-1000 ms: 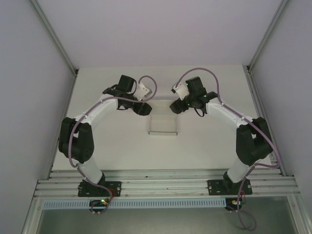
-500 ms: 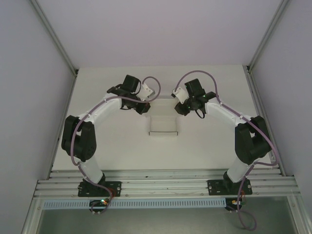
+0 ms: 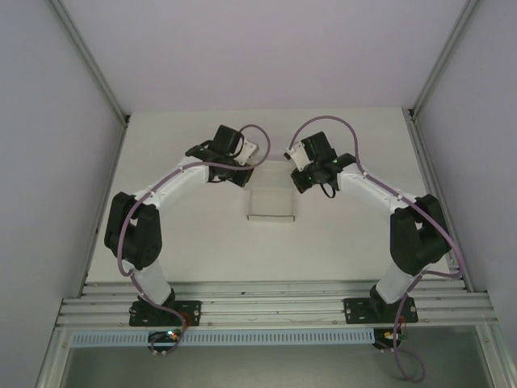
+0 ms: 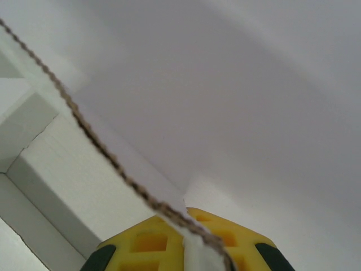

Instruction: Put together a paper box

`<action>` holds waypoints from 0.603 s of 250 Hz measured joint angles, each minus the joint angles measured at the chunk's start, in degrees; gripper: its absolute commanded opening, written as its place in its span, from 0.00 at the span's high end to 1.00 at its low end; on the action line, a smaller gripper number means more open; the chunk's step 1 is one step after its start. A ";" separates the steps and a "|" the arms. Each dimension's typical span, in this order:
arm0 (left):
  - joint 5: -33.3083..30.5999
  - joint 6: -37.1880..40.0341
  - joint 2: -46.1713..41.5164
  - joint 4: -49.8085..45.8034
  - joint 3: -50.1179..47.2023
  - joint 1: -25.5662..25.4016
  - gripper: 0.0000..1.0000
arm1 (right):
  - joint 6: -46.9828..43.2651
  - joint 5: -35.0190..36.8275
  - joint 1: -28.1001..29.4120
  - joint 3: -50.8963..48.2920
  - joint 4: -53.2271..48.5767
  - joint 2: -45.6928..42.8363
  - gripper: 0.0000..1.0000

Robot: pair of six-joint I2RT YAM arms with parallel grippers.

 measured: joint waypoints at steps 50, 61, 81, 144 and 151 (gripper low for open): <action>-4.20 -13.57 0.00 7.45 0.00 -0.42 1.00 | 17.81 8.74 2.03 0.59 5.68 0.13 1.00; -5.27 -15.78 0.00 8.87 0.00 -0.81 1.00 | 21.97 10.34 2.08 0.59 7.28 0.37 1.00; -6.62 -19.04 0.02 11.19 -0.17 -1.40 1.00 | 29.20 12.79 2.08 0.55 10.27 1.20 1.00; -9.73 -24.46 0.17 18.12 -2.60 -1.97 1.00 | 38.71 17.55 3.10 -3.85 21.31 1.75 1.00; -9.94 -24.79 0.46 18.71 -2.80 -1.95 1.00 | 38.66 17.77 3.23 -4.66 22.64 1.84 1.00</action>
